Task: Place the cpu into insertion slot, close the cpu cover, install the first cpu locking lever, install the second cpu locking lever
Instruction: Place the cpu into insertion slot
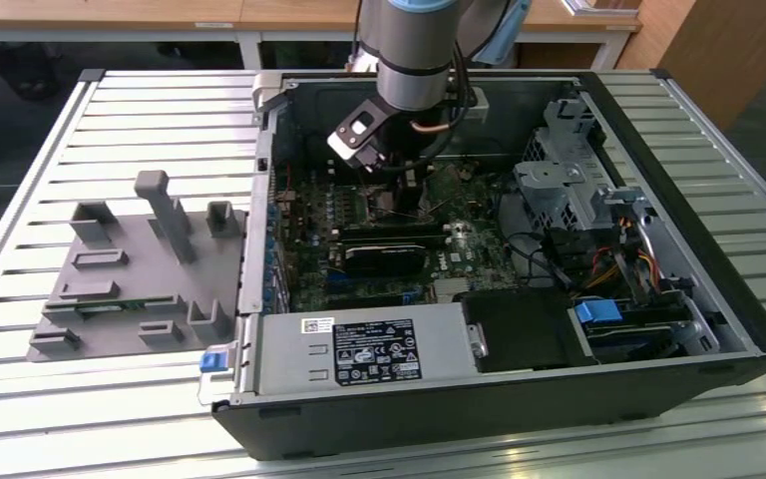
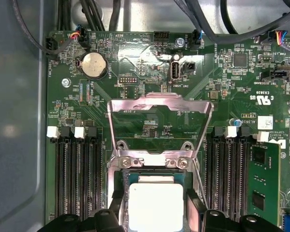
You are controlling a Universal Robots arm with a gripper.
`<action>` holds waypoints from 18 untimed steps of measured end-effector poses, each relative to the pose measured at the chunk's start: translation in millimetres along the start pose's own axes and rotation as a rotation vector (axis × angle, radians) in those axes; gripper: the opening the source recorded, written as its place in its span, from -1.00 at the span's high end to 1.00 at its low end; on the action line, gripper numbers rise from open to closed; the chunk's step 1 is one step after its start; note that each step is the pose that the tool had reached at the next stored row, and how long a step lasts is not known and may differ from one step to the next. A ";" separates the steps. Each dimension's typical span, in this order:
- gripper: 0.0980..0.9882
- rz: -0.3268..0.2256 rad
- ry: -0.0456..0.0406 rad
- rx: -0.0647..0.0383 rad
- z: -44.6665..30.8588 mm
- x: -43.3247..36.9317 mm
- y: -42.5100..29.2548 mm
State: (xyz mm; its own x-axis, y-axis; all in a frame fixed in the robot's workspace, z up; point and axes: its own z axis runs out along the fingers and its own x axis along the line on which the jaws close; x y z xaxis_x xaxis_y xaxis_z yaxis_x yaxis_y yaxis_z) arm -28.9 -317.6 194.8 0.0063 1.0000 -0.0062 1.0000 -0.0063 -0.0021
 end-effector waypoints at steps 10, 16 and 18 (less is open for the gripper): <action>-0.15 0.000 0.0036 0.000 0.4 3.3 0.1; -0.15 0.000 0.0040 0.000 -3.8 3.0 0.1; -0.15 0.000 0.0037 0.000 -3.9 2.4 0.1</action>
State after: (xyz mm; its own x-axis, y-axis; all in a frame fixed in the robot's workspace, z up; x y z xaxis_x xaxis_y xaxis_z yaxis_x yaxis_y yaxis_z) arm -28.8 -315.2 198.6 0.0058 1.0000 -0.0025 1.0000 -0.0058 -0.0021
